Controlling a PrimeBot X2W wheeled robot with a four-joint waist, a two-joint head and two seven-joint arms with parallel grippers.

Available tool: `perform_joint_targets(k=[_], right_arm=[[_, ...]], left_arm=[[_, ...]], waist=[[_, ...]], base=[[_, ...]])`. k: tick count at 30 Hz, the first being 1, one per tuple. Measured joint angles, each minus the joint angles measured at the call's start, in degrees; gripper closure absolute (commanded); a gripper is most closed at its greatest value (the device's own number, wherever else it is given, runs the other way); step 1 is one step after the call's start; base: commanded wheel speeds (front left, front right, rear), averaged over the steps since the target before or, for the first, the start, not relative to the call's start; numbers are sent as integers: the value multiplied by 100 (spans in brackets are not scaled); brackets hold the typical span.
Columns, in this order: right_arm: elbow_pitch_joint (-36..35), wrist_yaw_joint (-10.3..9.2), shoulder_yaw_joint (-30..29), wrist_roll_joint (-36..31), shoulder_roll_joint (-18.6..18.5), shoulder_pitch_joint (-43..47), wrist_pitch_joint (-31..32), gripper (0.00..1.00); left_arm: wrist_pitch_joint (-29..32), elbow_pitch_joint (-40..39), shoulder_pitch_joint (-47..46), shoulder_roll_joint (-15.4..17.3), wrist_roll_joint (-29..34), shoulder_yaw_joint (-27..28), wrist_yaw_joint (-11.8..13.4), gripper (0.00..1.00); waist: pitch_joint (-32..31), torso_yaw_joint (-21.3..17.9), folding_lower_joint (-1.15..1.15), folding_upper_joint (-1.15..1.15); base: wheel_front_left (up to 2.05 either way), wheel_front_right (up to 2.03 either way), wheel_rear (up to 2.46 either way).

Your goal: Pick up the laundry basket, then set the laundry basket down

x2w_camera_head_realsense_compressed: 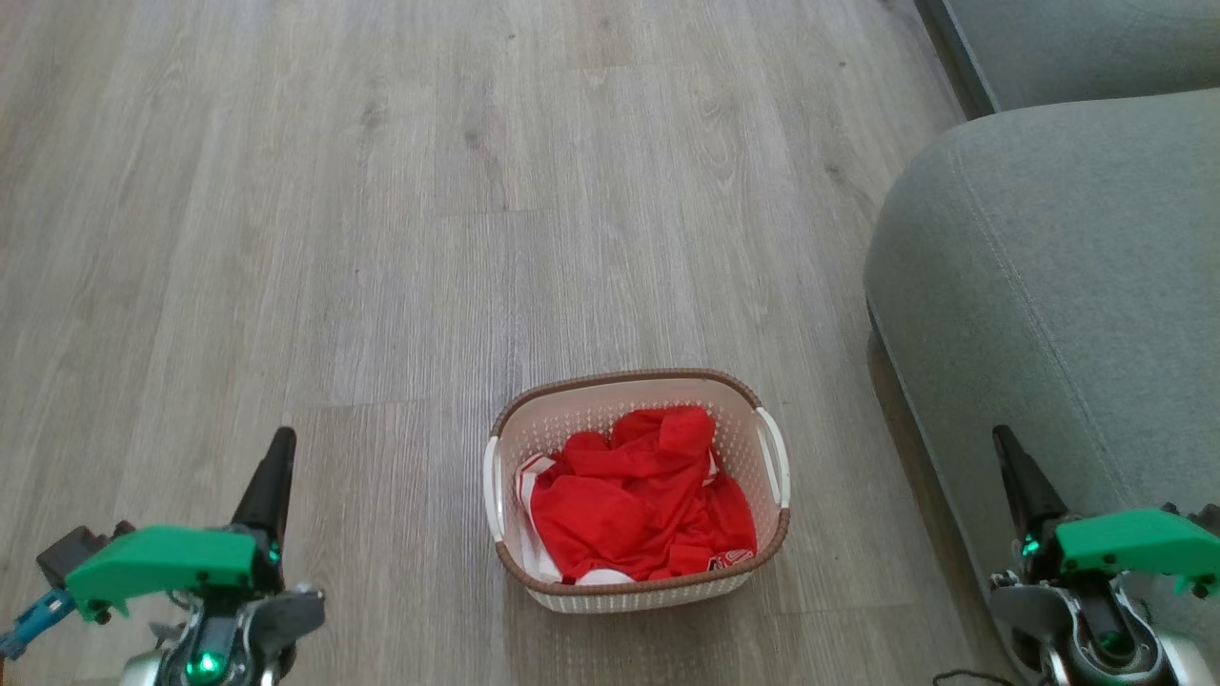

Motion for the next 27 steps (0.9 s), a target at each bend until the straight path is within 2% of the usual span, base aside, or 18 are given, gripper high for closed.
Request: perform_joint_targets(k=[15, 27], right_arm=[[127, -3, 91, 1171, -77, -109, 0, 100], [129, -4, 164, 1234, -174, -109, -9, 100]], left_arm=[[145, 92, -130, -133, -888, 296, -168, 100], [146, 111, -200, -163, -912, 297, -168, 100]], waist=[[-8, -20, 0, 0], [-8, -20, 0, 0]], base=[[0, 0, 0], [0, 0, 0]])
